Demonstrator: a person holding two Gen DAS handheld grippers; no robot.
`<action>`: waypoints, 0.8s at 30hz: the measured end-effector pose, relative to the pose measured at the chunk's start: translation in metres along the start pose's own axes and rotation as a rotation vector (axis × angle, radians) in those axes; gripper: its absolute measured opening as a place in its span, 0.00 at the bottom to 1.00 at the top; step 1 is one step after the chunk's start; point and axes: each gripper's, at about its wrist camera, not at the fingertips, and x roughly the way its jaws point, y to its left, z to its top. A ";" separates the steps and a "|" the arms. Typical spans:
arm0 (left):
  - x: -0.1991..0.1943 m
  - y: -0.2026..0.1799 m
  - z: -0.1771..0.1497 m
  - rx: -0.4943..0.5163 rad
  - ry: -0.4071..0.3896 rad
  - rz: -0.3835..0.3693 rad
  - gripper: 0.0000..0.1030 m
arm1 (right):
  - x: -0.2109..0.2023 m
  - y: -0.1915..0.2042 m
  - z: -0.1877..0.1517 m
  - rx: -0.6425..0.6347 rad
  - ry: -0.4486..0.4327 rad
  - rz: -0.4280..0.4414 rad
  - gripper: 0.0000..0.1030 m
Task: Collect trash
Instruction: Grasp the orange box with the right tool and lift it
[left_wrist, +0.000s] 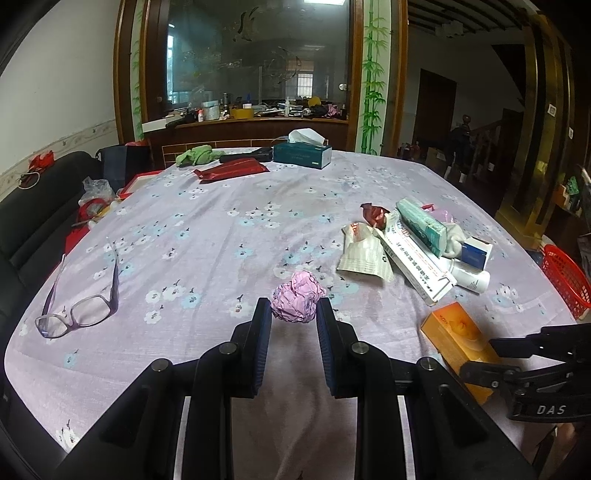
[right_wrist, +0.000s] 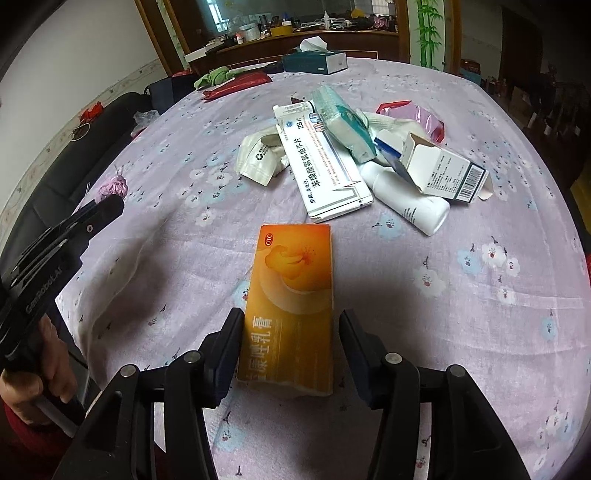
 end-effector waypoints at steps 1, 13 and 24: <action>0.000 -0.001 0.000 0.003 0.000 -0.006 0.23 | 0.001 0.000 0.000 0.005 0.001 0.002 0.52; -0.005 -0.018 0.000 -0.002 0.010 -0.164 0.23 | -0.029 -0.019 -0.003 0.091 -0.105 0.048 0.50; -0.003 -0.055 0.008 0.063 0.031 -0.230 0.23 | -0.062 -0.054 -0.013 0.178 -0.181 0.053 0.50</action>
